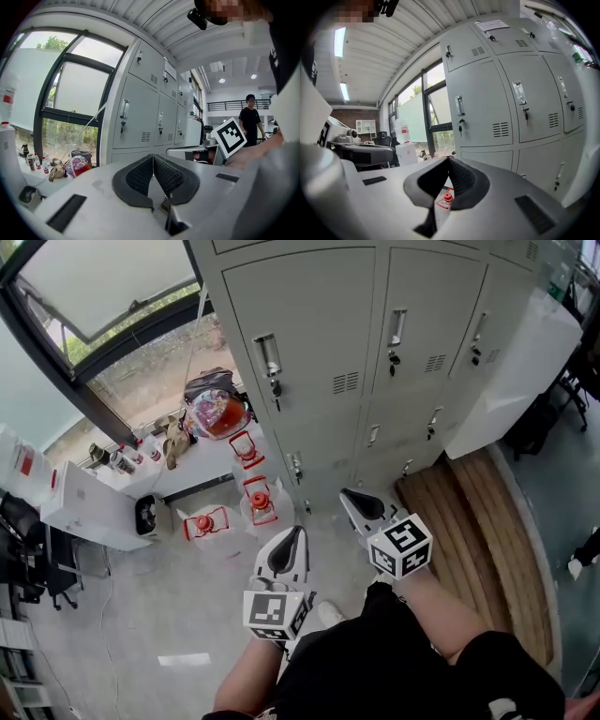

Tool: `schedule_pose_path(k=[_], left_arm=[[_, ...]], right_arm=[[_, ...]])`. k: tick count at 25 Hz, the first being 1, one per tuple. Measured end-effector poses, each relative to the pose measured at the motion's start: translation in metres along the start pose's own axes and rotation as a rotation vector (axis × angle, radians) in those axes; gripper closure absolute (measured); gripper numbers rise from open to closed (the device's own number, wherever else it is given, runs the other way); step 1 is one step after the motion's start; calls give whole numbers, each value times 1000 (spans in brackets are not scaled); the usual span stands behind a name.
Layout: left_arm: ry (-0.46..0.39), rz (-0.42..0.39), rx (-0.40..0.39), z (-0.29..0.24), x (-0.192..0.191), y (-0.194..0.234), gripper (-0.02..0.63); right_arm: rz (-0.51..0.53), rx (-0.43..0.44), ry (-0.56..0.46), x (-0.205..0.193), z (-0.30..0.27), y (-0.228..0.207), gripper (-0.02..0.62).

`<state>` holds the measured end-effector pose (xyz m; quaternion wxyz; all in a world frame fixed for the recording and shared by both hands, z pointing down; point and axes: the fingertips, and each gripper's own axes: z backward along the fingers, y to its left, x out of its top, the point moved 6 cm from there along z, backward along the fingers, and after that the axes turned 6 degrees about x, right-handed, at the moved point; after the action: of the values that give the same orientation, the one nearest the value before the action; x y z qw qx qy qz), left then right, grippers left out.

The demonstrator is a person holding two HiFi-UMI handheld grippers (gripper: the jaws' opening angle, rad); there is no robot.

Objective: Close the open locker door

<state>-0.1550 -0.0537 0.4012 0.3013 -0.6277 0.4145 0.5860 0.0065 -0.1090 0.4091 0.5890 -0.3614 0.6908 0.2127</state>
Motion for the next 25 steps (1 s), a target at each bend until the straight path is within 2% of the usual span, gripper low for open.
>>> schedule_pose_path(k=[9,25], left_arm=[[16,22,-15,-6,0,-24,588],[23,4,-2,-6,-2,-30,588]], right_arm=[[9,8,-4,-1,44,19,541],[-4,35,-15,-9,54,29,541]])
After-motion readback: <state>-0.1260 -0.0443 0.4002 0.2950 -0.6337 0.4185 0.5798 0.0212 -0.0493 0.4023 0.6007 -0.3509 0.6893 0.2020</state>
